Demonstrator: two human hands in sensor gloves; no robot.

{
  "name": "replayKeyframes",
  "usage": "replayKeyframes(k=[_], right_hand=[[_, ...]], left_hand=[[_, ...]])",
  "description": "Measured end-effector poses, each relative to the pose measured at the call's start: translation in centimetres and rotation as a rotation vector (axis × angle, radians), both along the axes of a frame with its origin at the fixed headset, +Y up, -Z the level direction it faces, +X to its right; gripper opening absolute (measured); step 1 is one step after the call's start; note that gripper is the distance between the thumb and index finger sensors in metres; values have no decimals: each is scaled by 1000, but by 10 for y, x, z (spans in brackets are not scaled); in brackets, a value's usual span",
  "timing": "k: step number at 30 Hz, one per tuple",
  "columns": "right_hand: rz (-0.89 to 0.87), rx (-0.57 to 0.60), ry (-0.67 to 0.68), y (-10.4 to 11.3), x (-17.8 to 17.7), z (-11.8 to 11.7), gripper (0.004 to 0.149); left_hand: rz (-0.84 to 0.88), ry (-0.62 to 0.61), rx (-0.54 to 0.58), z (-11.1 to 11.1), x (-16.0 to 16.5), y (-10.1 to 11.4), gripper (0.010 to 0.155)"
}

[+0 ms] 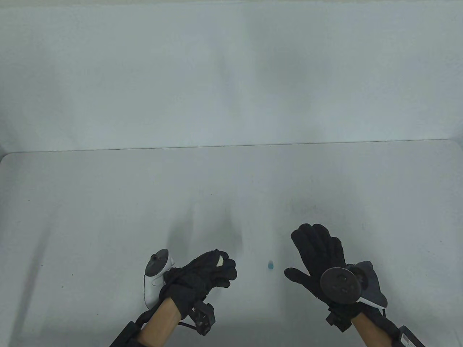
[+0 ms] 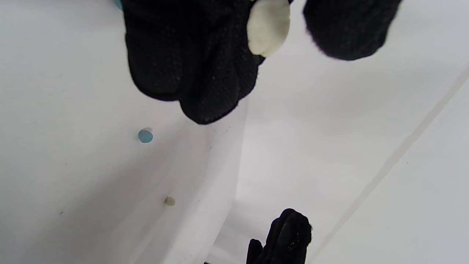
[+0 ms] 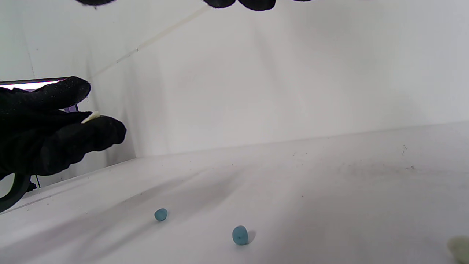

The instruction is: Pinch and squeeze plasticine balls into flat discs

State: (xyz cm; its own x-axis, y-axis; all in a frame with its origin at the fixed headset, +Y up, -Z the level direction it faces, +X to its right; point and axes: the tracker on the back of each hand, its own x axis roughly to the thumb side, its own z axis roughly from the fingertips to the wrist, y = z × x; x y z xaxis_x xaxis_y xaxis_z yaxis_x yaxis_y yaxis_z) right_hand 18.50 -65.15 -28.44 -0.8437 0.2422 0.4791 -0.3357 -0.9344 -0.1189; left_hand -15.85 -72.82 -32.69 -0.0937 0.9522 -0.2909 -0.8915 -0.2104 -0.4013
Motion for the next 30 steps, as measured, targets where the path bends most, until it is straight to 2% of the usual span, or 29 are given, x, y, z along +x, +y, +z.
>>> replayKeyframes(k=[5, 12, 16, 18, 20, 23, 25, 30], right_hand=[[0, -1, 0, 0, 0, 0, 83], [3, -1, 0, -1, 0, 0, 83], [-1, 4, -1, 0, 0, 0, 83], [2, 2, -1, -1, 0, 0, 83], [-1, 5, -3, 0, 0, 0, 83], [-1, 2, -2, 0, 0, 0, 83], [0, 3, -3, 0, 0, 0, 83], [1, 3, -3, 0, 0, 0, 83]], left_hand=[[-71, 23, 28, 0, -1, 4, 47], [-154, 40, 99, 0, -2, 11, 41], [-123, 19, 25, 1, -1, 4, 42], [-101, 17, -5, 1, 0, 1, 45], [-72, -28, -9, 0, 1, -1, 63], [-9, -18, -13, 2, 1, -3, 75], [-16, 2, -21, 0, -2, -3, 71], [-107, 58, 5, -1, -8, -1, 48]])
